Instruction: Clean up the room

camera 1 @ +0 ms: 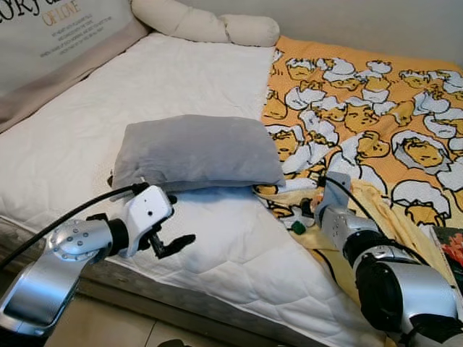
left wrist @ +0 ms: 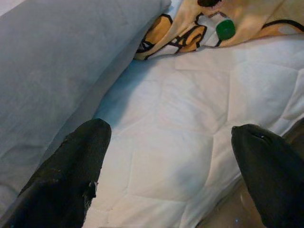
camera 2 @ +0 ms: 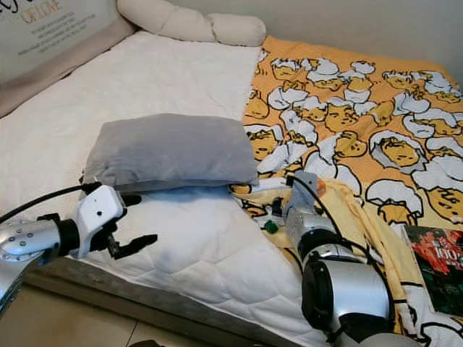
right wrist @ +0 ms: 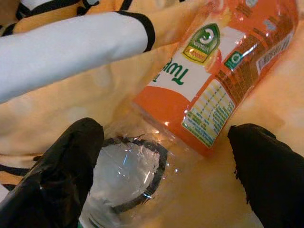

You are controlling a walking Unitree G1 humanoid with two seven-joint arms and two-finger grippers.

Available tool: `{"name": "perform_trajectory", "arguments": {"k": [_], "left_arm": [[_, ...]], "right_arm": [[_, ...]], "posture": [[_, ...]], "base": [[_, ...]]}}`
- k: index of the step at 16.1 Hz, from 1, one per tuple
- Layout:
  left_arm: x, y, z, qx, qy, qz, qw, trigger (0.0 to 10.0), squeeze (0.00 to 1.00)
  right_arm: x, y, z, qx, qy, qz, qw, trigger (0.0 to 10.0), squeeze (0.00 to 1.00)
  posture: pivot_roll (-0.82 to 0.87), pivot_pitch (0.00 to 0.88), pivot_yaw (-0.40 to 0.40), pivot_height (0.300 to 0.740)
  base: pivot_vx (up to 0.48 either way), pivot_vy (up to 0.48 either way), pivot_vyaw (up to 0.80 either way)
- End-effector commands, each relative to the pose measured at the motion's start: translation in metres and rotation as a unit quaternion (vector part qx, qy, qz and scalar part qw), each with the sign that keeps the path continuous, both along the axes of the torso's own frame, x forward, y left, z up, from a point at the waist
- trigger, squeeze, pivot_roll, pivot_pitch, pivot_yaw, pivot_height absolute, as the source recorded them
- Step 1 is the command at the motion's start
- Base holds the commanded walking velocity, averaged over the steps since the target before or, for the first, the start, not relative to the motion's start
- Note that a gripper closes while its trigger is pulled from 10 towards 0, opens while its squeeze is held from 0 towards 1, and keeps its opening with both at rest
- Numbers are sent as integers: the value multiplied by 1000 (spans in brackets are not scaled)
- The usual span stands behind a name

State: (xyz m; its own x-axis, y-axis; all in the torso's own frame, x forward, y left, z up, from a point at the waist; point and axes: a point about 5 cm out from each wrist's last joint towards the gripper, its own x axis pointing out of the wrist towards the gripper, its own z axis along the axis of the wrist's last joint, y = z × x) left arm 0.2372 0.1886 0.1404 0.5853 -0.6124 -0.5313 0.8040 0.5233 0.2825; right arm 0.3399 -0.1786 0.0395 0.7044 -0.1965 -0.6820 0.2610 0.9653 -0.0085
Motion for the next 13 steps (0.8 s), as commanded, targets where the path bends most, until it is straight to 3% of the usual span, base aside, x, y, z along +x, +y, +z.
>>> {"name": "perform_trajectory", "arguments": {"k": [1, 4, 5, 7, 8, 9, 10, 11, 12, 13], "left_arm": [[-2, 2, 5, 2, 1, 0, 1000, 10000, 0], [-11, 4, 6, 5, 17, -9, 1000, 10000, 0], [-12, 4, 6, 5, 19, -11, 1000, 10000, 0], [-13, 1, 8, 2, 23, -17, 1000, 10000, 0], [-13, 0, 9, -1, 24, -20, 1000, 10000, 0], [-12, -2, 10, -4, 24, -23, 999, 10000, 0], [-12, -3, 10, -4, 24, -25, 999, 10000, 0], [-10, -3, 10, -3, 23, -28, 999, 10000, 0], [-8, -4, 10, -4, 22, -29, 999, 10000, 0], [-6, -4, 10, -4, 21, -29, 999, 10000, 0]], "right_arm": [[-3, -8, -3, -9, 12, -7, 1000, 10000, 0], [-10, -16, -9, -20, 34, -25, 999, 10000, 0], [-13, -17, -11, -12, 43, -40, 998, 8118, 0], [-18, -13, -18, 53, 53, -101, 992, 7137, 0], [-20, -12, -19, 74, 57, -122, 988, 6196, 0], [-22, -10, -22, 117, 62, -163, 978, 4863, 0], [-24, -7, -25, 160, 65, -198, 965, 4784, 0], [-25, -6, -26, 184, 62, -216, 957, 4039, 0], [-24, -7, -25, 188, 55, -216, 956, 1961, 0], [-23, -9, -24, 186, 50, -211, 958, 627, 0]], "posture": [[114, 0, -31, 740], [127, 28, -27, 740], [121, 33, -23, 740], [117, 27, -20, 740], [111, 22, -17, 740], [108, 20, -17, 740], [101, 14, -14, 740], [99, 12, -11, 740], [93, 8, -5, 740], [86, 2, -3, 740]], "base": [[0, 0, 0], [0, 0, 0], [0, 0, 0], [0, 0, 0], [0, 0, 0], [0, 0, 0], [0, 0, 0], [0, 0, 0], [0, 0, 0], [0, 0, 0]]}}
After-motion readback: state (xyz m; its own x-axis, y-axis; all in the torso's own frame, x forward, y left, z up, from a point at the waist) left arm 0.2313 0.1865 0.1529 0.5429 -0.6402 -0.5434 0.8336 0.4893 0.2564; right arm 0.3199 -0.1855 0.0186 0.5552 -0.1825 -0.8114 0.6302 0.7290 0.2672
